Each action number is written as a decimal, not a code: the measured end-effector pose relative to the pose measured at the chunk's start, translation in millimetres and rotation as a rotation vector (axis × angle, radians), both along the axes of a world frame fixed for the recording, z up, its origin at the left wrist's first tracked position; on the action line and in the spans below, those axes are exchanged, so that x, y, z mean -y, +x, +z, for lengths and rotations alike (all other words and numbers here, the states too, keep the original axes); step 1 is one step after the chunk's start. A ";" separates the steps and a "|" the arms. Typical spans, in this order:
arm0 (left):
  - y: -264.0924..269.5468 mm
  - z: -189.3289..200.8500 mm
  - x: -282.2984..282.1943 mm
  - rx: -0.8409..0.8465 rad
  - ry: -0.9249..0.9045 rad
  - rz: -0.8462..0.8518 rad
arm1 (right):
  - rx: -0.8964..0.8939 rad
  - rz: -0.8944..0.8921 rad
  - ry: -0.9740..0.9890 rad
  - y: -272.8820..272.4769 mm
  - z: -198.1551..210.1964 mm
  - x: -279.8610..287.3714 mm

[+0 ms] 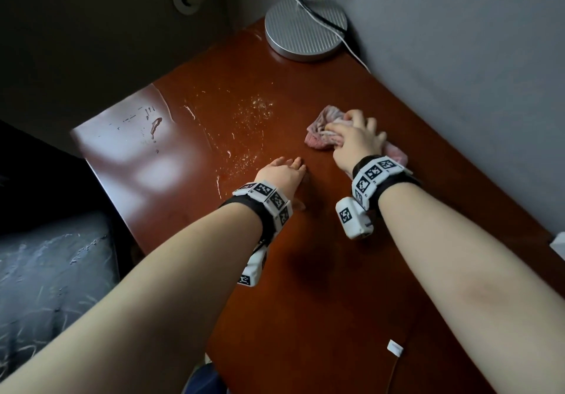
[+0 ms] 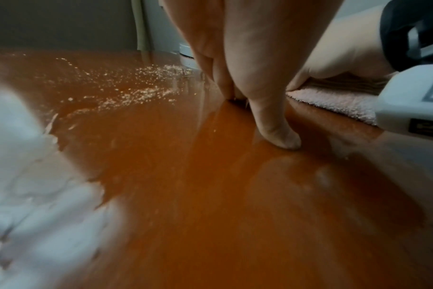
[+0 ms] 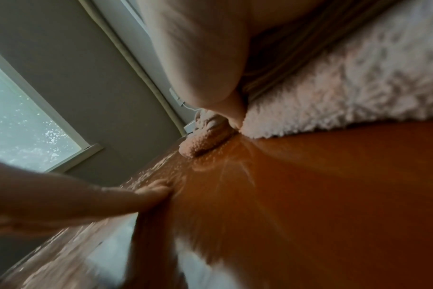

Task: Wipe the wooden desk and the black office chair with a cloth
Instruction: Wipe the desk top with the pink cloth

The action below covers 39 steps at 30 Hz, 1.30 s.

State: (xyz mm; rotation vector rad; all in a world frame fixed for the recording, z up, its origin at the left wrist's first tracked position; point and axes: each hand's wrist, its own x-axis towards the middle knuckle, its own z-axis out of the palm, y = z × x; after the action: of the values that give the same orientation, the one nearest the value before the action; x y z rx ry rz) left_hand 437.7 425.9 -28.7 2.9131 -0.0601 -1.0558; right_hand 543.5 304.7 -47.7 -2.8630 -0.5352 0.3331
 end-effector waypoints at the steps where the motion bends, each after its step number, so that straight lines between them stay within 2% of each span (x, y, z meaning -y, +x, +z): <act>1: -4.2 0.8 0.6 0.008 -0.001 0.004 | -0.004 0.007 0.000 -7.5 0.2 1.6; 10: -47.5 6.3 1.2 0.098 -0.019 -0.095 | -0.044 0.056 0.009 -70.2 2.0 12.4; 24: -172.4 -2.5 -29.8 0.129 -0.023 -0.175 | -0.075 0.059 -0.039 -192.3 3.3 -7.6; 34: -257.5 -5.0 -82.3 0.198 -0.041 -0.023 | -0.107 0.149 -0.054 -297.8 4.2 -30.6; 39: -275.9 -5.3 -118.3 0.195 0.002 0.099 | -0.145 0.238 -0.094 -332.7 8.4 -38.0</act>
State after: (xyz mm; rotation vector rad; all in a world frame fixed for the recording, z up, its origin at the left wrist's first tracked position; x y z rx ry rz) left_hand 161.9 544.2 -33.9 2.9758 0.0782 -0.7556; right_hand 210.8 342.7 -39.3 -2.8366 -0.8540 0.6155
